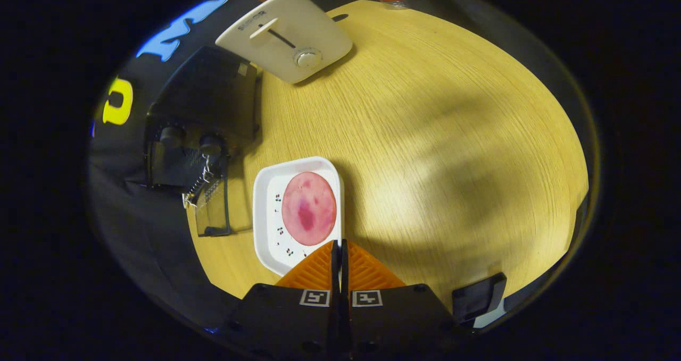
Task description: Open the toaster oven, put the food inside, and close the toaster oven door.
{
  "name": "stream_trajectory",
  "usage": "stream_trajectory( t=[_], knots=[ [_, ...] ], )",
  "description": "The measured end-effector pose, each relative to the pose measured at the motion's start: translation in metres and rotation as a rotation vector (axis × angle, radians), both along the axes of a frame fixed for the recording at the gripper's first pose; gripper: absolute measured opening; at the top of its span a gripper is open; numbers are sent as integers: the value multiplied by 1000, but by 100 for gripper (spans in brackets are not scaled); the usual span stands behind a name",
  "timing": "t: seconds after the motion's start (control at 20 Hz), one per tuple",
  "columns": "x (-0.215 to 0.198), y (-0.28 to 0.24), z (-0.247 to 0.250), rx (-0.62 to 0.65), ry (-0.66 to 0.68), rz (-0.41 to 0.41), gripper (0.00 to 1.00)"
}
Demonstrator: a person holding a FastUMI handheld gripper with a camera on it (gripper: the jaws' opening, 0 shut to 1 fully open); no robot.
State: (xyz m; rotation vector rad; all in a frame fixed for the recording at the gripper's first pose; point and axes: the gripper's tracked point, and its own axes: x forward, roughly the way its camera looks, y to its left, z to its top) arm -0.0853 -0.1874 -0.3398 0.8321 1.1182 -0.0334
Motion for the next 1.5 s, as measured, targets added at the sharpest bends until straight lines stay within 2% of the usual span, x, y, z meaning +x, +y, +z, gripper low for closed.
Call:
stream_trajectory(
  t=[0.3,0.7,0.9,1.1,1.5],
  knots=[
    [-30,14,32,110,-60,-174,1],
    [-71,74,74,192,-141,-263,1],
    [-79,122,86,247,-137,-272,1],
    [-77,166,99,276,-126,-224,1],
    [-8,229,118,305,-155,-143,1]
  ],
)
